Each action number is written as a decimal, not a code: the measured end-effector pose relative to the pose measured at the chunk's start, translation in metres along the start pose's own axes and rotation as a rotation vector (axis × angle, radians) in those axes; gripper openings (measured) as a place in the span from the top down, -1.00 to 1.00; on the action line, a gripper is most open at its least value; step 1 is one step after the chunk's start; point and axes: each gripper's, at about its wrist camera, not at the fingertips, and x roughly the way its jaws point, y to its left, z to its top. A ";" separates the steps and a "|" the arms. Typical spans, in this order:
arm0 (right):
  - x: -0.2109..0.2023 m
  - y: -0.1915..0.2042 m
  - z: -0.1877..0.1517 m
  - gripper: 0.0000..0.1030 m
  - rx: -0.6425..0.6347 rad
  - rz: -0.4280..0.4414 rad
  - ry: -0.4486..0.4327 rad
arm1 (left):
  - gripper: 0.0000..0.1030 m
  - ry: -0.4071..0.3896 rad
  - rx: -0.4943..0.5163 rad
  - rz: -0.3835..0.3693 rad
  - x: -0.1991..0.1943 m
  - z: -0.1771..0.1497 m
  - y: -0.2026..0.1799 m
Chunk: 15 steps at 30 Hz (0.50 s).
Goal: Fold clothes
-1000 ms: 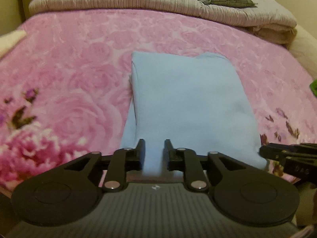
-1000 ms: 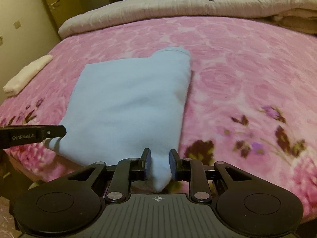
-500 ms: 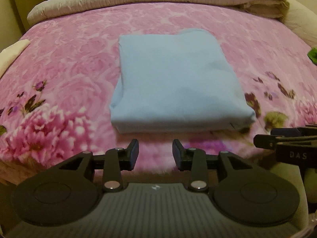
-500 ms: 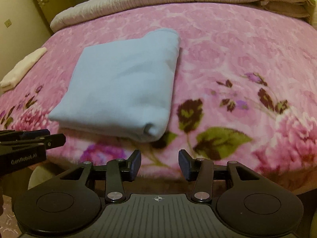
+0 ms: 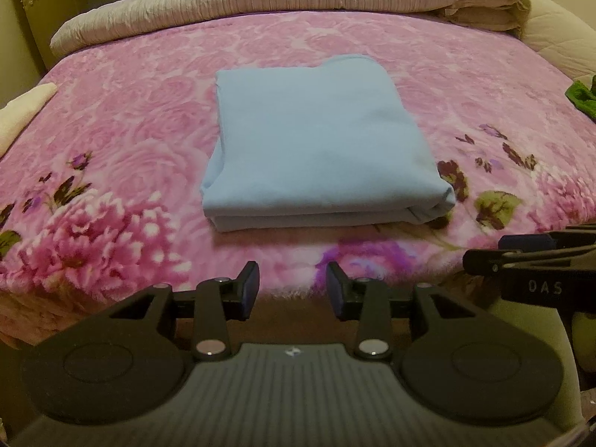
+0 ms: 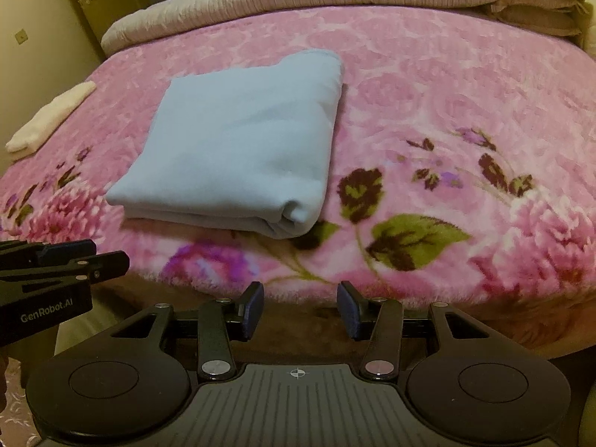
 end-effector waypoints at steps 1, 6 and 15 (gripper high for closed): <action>0.000 0.000 0.000 0.07 -0.002 0.000 0.000 | 0.32 0.000 -0.002 -0.001 0.000 0.000 0.001; 0.001 0.002 0.002 0.07 -0.009 -0.006 0.003 | 0.32 0.006 -0.012 -0.004 0.003 0.000 0.003; 0.007 0.004 0.005 0.07 -0.020 -0.021 0.018 | 0.32 0.025 -0.025 -0.018 0.012 0.001 0.006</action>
